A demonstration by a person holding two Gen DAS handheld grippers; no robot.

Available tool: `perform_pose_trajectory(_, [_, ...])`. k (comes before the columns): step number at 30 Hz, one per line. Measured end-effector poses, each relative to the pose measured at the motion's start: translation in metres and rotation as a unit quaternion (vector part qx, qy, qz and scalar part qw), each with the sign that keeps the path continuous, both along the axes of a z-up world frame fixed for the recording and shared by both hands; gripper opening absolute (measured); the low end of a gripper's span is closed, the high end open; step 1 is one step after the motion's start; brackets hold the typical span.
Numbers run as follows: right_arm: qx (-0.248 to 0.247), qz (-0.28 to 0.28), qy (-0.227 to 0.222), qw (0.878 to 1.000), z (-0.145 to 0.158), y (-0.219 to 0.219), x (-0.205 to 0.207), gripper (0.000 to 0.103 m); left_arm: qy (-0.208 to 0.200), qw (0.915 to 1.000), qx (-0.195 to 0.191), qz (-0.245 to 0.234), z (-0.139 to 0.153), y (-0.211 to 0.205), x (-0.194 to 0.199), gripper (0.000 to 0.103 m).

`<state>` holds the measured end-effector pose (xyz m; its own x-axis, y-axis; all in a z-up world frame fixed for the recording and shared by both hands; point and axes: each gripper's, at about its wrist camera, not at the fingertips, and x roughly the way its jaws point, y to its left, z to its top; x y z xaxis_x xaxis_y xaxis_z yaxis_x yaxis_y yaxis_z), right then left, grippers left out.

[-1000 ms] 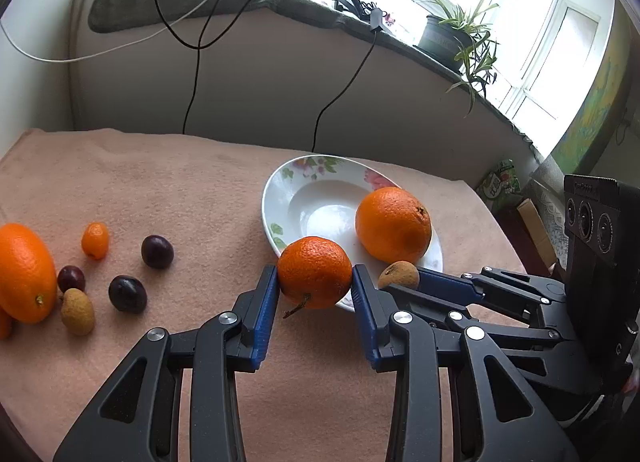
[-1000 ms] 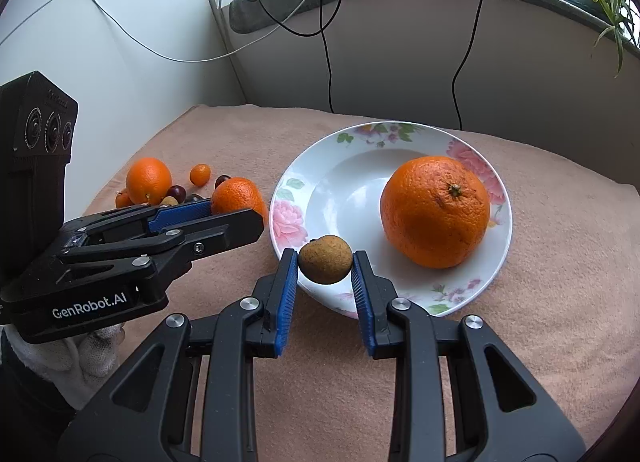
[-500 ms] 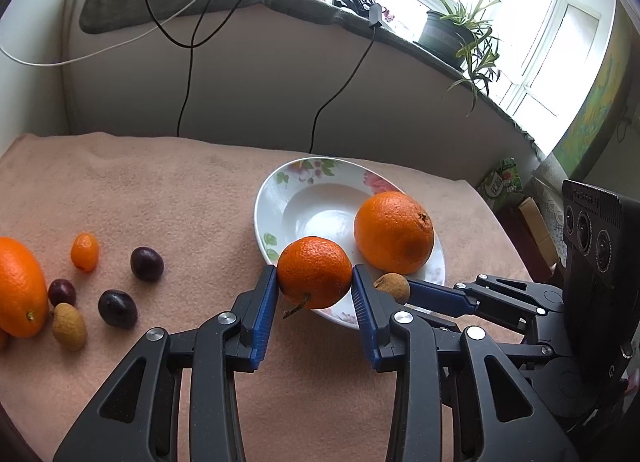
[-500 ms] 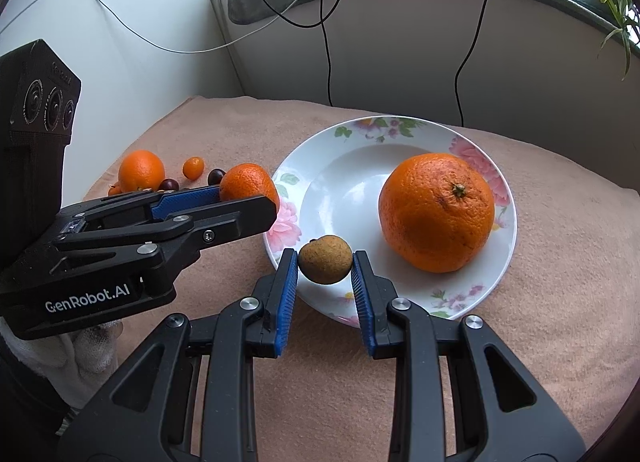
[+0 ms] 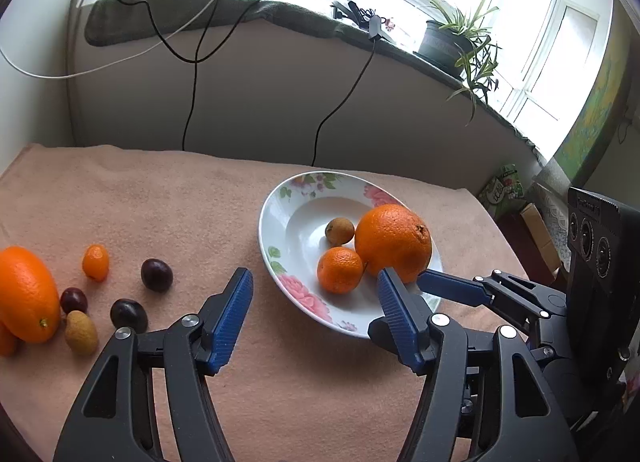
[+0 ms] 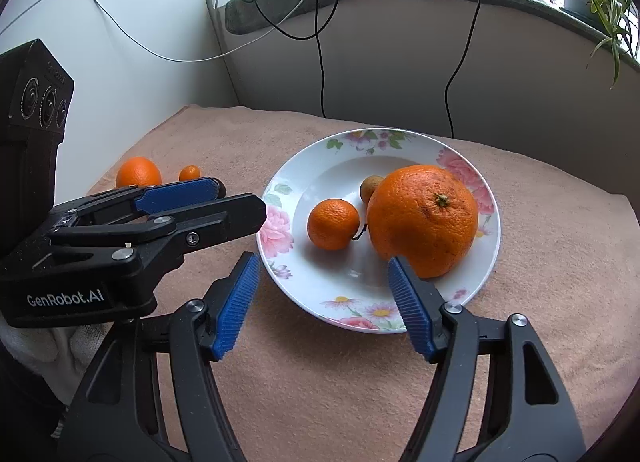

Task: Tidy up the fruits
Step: 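Release the kiwi and mandarin onto the plate from both grippers, then move both tools back toward the remaining fruit pile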

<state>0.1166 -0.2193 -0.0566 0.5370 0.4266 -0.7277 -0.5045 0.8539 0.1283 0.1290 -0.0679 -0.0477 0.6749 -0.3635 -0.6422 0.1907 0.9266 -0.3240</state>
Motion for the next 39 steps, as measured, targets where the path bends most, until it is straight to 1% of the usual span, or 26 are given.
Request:
perform_pose_trajectory(1, [0.001,-0.002,-0.001,1.0,0.001,-0.001,0.0,0.08,0.0,1.0,0.002,0.003,0.0,0.0,0.0,0.074])
perform_pose_trajectory(2, [0.002,-0.002,-0.001,1.0,0.001,-0.001,0.0,0.082,0.0,1.0,0.002,0.005,0.001,0.0,0.0,0.077])
perform_pose_trajectory(4, [0.003,-0.004,-0.002,1.0,0.002,-0.002,0.0,0.083,0.001,1.0,0.004,0.007,0.001,0.0,0.0,0.078])
perform_pose_trajectory(5, [0.003,-0.005,-0.002,1.0,0.002,-0.003,-0.001,0.085,0.003,0.9999,0.006,0.008,0.001,-0.001,0.0,0.081])
perform_pose_trajectory(6, [0.002,-0.005,-0.002,1.0,0.003,-0.002,-0.001,0.086,0.004,0.9999,0.008,0.009,0.001,-0.001,0.0,0.082])
perform_pose_trajectory(11, [-0.002,-0.002,-0.006,1.0,0.005,0.001,-0.003,0.089,0.012,0.9998,0.009,0.015,0.0,0.0,-0.002,0.082])
perform_pose_trajectory(24, [-0.001,0.01,-0.008,1.0,0.011,0.018,-0.005,0.091,-0.002,0.9992,0.001,0.041,0.01,0.023,-0.015,0.082])
perform_pose_trajectory(39, [-0.005,0.042,-0.001,0.999,0.011,0.055,0.003,0.091,-0.01,0.9961,-0.009,0.088,0.012,0.068,-0.033,0.082])
